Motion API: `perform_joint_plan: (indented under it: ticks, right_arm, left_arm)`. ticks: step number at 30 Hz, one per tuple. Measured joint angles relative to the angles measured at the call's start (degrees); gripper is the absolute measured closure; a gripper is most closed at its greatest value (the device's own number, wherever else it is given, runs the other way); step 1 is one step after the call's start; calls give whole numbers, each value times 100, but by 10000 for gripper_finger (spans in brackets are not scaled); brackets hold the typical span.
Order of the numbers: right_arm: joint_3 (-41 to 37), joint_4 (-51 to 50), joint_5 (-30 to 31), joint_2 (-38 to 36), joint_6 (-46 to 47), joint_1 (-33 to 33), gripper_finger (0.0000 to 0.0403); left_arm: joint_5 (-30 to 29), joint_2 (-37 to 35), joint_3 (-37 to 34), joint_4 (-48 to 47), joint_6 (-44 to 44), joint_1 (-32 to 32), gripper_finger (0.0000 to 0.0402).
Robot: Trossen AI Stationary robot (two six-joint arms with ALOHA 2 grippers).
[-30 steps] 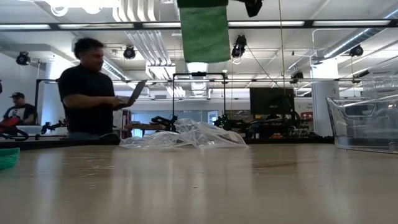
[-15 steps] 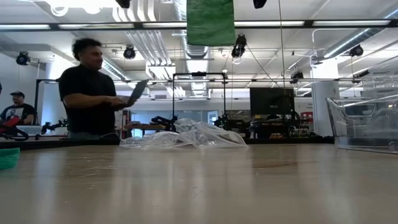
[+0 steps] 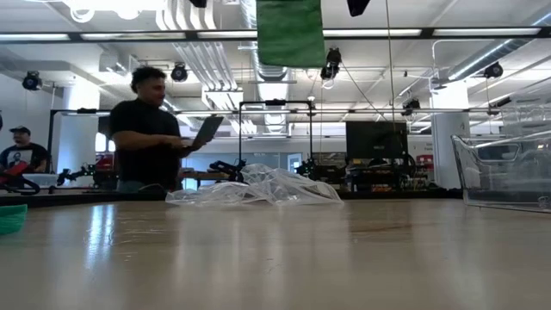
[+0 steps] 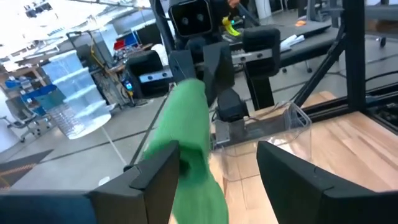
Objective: Roll bandage
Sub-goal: Roll the green bandage
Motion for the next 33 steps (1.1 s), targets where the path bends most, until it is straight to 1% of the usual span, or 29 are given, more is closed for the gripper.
perform_joint_plan:
  ticks: [5,6,12,17,20,30,33]
  right_arm:
    - [-11,-78,0,102,17,0,400]
    - [-11,-99,0,133,2,0,400]
    - [-11,-100,-9,228,4,30,400]
    - [-22,-143,17,230,15,48,400]
    - [-22,-94,25,230,-3,48,400]
    - [-22,-104,-87,228,106,57,400]
    - [-22,-146,-65,228,149,57,400]
  left_arm:
    - [-31,464,404,-29,14,0,188]
    - [-117,520,486,-81,13,0,185]
    - [-1273,850,883,-489,38,13,165]
    - [-1838,989,1067,-1023,162,7,150]
    - [-2044,908,1058,-1058,179,11,146]
    - [-2111,605,1006,-1081,370,35,148]
    - [-1736,572,946,-1143,445,-20,154]
